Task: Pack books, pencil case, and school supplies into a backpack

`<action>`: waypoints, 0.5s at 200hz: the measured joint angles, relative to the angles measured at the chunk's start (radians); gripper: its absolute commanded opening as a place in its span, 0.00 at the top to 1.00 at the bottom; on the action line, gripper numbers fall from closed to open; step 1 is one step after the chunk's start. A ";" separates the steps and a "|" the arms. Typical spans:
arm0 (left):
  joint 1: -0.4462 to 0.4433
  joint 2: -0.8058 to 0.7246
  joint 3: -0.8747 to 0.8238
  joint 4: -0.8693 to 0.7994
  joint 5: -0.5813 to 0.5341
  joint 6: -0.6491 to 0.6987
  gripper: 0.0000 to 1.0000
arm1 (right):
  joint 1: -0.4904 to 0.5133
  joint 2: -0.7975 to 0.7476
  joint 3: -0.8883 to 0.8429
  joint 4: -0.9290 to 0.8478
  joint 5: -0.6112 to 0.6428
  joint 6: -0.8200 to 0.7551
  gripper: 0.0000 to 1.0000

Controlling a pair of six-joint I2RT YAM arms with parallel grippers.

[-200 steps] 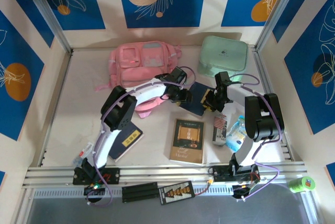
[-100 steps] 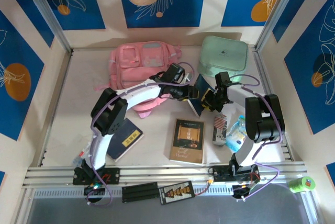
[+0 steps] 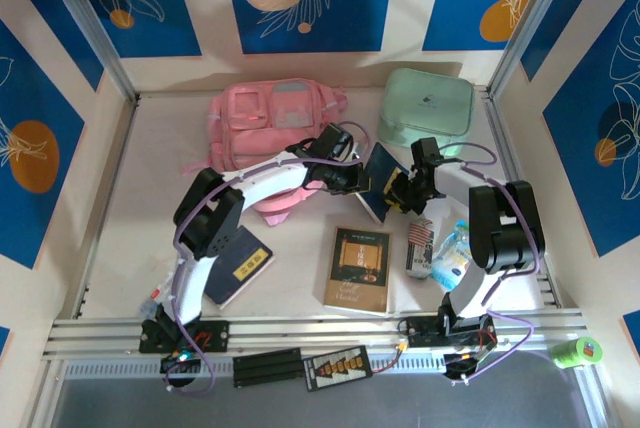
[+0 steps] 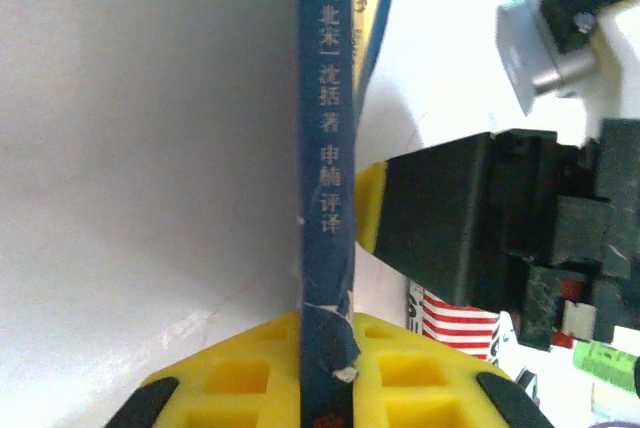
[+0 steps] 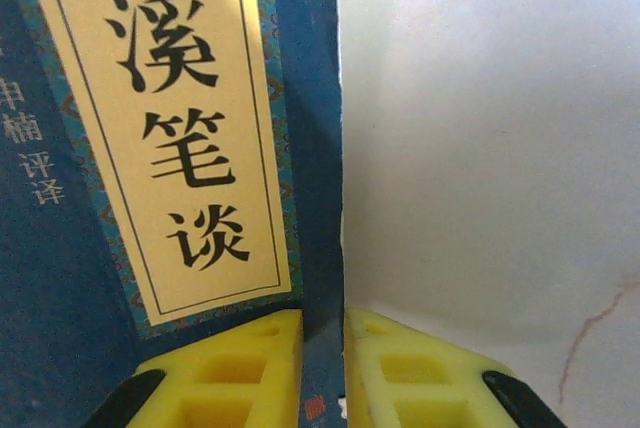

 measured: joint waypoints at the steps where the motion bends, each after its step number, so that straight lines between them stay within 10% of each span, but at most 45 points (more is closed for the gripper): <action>1: 0.000 0.000 0.000 0.000 -0.003 -0.002 1.00 | 0.000 -0.001 -0.001 0.000 0.000 0.000 0.78; 100: 0.079 -0.316 -0.164 -0.014 -0.154 0.038 1.00 | -0.037 -0.307 -0.098 0.204 -0.204 0.060 0.37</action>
